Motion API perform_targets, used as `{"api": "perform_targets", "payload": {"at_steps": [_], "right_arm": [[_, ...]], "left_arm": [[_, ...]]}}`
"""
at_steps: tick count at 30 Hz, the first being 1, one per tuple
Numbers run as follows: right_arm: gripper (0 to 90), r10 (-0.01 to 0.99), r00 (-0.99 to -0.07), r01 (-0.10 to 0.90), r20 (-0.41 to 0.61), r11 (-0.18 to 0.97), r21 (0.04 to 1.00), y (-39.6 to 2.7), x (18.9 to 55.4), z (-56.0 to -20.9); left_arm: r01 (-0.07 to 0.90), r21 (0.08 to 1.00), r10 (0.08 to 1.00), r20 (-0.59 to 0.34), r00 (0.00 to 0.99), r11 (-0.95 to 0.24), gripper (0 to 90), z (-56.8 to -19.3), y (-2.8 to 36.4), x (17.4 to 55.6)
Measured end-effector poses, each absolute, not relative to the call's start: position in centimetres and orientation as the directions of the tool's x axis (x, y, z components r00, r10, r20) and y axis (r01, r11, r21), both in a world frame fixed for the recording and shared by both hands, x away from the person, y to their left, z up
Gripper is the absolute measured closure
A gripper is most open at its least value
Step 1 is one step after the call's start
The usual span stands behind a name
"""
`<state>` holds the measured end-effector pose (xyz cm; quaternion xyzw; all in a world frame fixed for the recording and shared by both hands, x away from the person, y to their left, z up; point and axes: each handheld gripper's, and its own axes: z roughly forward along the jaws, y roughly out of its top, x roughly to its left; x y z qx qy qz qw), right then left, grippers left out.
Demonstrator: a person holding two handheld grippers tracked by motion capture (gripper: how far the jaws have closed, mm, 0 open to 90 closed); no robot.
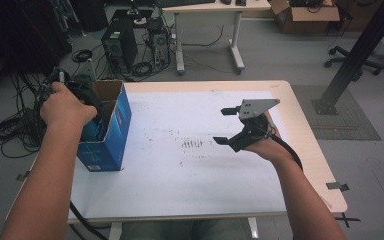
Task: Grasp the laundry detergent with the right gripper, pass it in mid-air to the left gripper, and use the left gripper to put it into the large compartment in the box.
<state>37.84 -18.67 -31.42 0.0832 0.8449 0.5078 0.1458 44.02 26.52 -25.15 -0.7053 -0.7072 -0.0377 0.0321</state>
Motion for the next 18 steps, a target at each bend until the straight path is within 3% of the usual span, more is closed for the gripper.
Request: {"api": "perform_targets", "payload": {"at_steps": [18], "right_arm": [[8.2, 0.286, -0.944, -0.006, -0.162, 0.476, 0.879, -18.4, 37.9, -31.5]], "left_arm": [[1.0, 0.003, 0.996, 0.085, 0.015, -0.015, 38.7, -26.8, 26.3, 44.0]]}}
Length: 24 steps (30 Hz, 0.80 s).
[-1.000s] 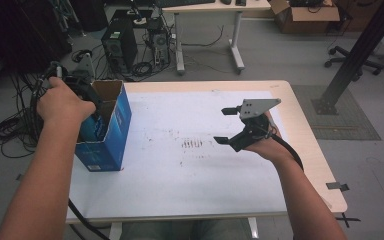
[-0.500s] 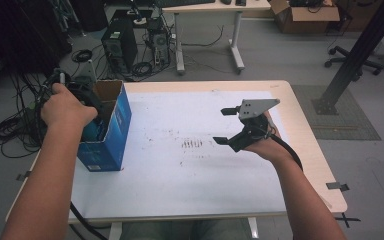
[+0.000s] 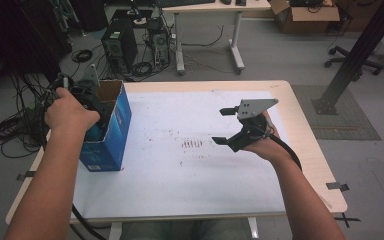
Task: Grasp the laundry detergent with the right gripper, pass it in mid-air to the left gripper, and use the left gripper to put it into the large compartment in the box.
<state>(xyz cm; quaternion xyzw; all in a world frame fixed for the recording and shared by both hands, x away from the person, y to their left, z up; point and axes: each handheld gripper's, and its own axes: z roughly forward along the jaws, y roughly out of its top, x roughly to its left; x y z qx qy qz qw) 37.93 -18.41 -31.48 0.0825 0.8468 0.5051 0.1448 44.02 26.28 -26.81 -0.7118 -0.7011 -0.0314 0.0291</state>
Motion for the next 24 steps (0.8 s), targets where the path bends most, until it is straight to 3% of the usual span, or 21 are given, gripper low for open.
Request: {"api": "perform_targets", "payload": {"at_steps": [24], "right_arm": [[8.2, 0.287, -0.945, -0.001, -0.157, 0.477, 0.879, -18.4, 38.0, -31.8]], "left_arm": [[1.0, -0.009, 0.996, 0.081, 0.026, -0.025, 38.6, -28.4, 26.1, 44.1]]}}
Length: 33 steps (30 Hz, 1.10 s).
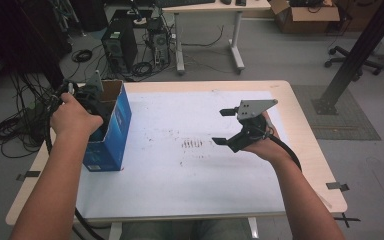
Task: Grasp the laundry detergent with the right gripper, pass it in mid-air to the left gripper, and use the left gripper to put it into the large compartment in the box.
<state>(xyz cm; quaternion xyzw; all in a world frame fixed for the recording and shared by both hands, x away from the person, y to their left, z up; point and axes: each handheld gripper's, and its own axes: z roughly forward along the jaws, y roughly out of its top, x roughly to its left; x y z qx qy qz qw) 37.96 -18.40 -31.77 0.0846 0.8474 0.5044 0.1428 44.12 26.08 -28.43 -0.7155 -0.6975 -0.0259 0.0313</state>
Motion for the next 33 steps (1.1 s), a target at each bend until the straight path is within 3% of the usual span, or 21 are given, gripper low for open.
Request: {"api": "perform_targets", "payload": {"at_steps": [33], "right_arm": [[8.2, 0.293, -0.943, -0.002, -0.159, 0.472, 0.882, -18.6, 37.87, -31.73]], "left_arm": [[0.998, 0.033, 0.995, 0.083, 0.046, -0.049, 37.4, -28.78, 26.11, 43.81]]}}
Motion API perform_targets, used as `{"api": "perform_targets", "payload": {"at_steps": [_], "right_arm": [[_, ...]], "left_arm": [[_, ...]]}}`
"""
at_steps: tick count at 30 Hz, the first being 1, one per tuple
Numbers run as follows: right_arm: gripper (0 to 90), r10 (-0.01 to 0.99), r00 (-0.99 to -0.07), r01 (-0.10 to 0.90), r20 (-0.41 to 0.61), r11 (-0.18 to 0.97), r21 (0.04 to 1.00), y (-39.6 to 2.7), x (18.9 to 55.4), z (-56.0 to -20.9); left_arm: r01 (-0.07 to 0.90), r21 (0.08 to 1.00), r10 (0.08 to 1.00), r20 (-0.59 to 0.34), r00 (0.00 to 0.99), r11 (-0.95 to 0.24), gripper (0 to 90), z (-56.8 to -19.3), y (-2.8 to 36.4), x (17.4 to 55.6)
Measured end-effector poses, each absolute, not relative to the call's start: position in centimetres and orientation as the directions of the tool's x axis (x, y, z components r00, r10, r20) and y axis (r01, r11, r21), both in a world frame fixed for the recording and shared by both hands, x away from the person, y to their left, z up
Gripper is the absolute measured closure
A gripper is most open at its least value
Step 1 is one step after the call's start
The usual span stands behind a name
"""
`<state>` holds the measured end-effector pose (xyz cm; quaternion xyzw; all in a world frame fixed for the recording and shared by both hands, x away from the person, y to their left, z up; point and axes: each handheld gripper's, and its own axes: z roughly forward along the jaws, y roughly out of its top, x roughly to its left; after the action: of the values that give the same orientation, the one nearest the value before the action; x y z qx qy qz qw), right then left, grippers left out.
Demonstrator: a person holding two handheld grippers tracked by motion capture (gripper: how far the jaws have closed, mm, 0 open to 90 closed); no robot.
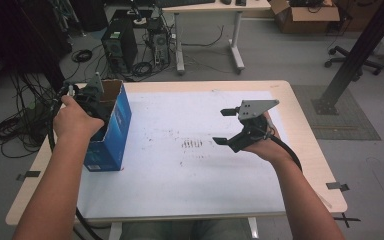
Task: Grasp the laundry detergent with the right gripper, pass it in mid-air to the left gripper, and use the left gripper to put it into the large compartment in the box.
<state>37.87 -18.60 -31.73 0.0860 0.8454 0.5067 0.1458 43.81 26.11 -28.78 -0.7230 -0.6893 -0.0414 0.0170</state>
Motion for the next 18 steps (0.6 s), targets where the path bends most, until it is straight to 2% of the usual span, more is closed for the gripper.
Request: {"api": "perform_targets", "payload": {"at_steps": [18], "right_arm": [[8.1, 0.296, -0.942, 0.001, -0.157, 0.472, 0.882, -18.67, 37.78, -31.83]], "left_arm": [[0.998, 0.044, 0.996, 0.082, 0.043, -0.047, 34.6, -28.47, 26.04, 43.75]]}}
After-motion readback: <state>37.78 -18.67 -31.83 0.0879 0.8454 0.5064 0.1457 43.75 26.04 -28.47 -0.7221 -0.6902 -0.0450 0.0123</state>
